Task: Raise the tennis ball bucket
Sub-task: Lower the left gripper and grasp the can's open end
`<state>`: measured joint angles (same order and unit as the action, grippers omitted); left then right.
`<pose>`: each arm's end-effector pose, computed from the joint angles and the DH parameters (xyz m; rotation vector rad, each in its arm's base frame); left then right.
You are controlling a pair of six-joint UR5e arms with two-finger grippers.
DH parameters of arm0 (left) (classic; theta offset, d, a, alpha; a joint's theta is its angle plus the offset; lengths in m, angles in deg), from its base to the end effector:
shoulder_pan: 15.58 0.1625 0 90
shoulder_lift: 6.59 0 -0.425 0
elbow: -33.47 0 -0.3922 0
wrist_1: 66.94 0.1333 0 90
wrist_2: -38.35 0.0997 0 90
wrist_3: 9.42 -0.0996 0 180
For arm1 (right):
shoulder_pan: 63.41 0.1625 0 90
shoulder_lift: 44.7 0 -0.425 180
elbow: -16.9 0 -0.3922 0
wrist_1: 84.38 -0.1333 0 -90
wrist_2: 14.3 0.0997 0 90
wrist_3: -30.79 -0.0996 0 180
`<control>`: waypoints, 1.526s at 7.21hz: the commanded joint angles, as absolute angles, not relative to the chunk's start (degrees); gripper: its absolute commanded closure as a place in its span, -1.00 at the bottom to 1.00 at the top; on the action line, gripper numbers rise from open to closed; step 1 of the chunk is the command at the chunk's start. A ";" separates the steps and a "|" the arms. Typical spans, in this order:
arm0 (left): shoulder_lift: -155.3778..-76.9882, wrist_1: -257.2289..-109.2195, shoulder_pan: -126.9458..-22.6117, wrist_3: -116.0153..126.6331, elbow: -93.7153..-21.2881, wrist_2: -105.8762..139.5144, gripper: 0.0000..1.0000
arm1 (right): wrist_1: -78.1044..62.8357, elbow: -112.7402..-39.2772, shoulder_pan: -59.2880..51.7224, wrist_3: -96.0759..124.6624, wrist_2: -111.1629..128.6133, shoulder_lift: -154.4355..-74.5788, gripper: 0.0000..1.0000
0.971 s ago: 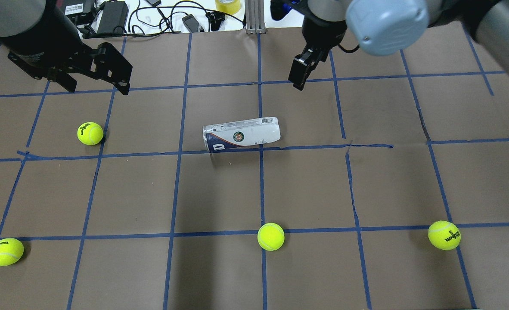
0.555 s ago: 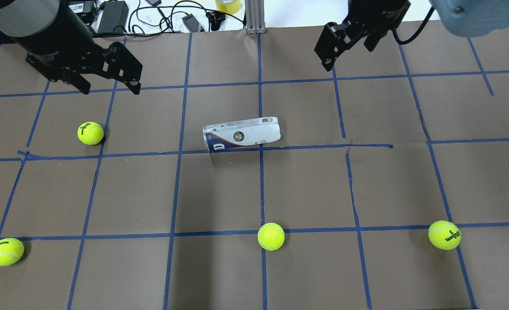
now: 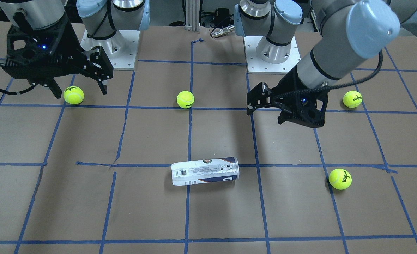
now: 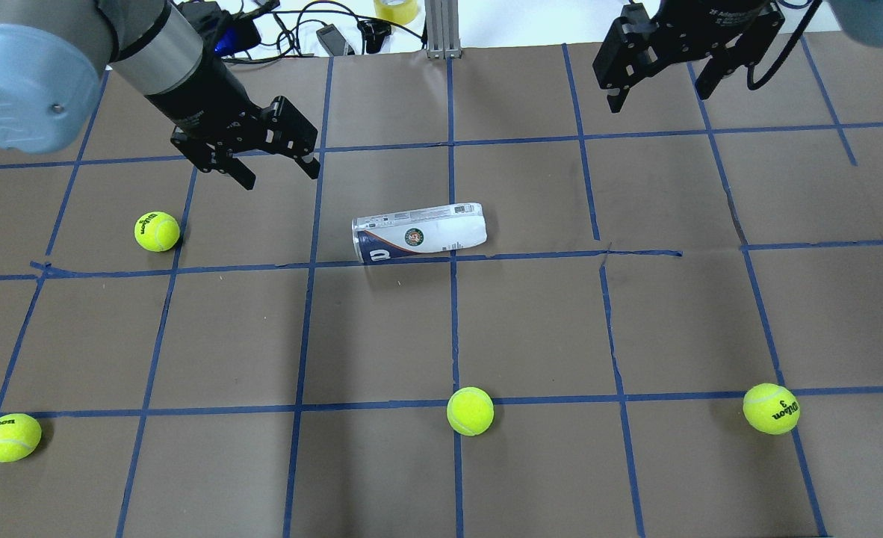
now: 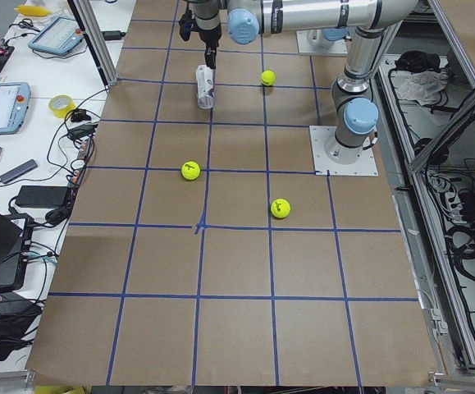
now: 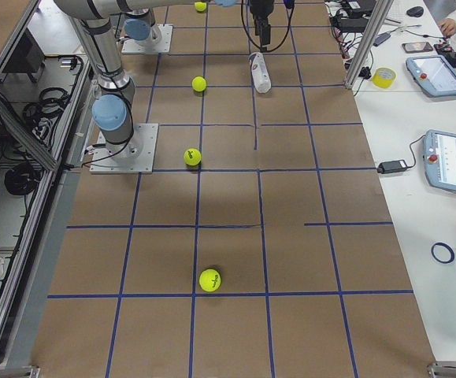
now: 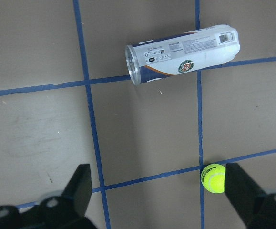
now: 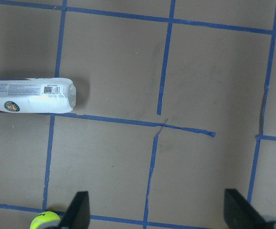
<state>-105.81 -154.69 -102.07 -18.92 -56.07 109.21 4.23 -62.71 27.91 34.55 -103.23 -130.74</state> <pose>-0.1323 -0.5532 0.4175 -0.1193 -2.7929 -0.1046 0.1473 -0.5239 0.5400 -0.1396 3.1186 -0.1380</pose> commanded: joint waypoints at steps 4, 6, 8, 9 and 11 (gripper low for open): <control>-120.29 -150.09 -94.51 -30.22 -59.86 85.52 -1.00 | 2.98 -62.82 27.29 18.89 -103.42 -130.83 -1.00; -125.13 -148.08 -94.42 -38.84 -62.76 82.30 -1.00 | 2.98 -62.82 27.20 19.89 -105.86 -130.75 -1.00; -129.87 -145.70 -94.42 -38.87 -62.68 78.90 -1.00 | 2.81 -62.82 27.20 20.07 -106.49 -130.83 -1.00; -131.29 -146.13 -94.51 -38.86 -62.86 73.30 -1.00 | 2.55 -62.91 27.29 19.98 -106.41 -130.83 -1.00; -132.10 -146.74 -94.51 -38.78 -63.30 72.10 -0.33 | 2.10 -62.91 27.29 19.90 -106.41 -130.83 -1.00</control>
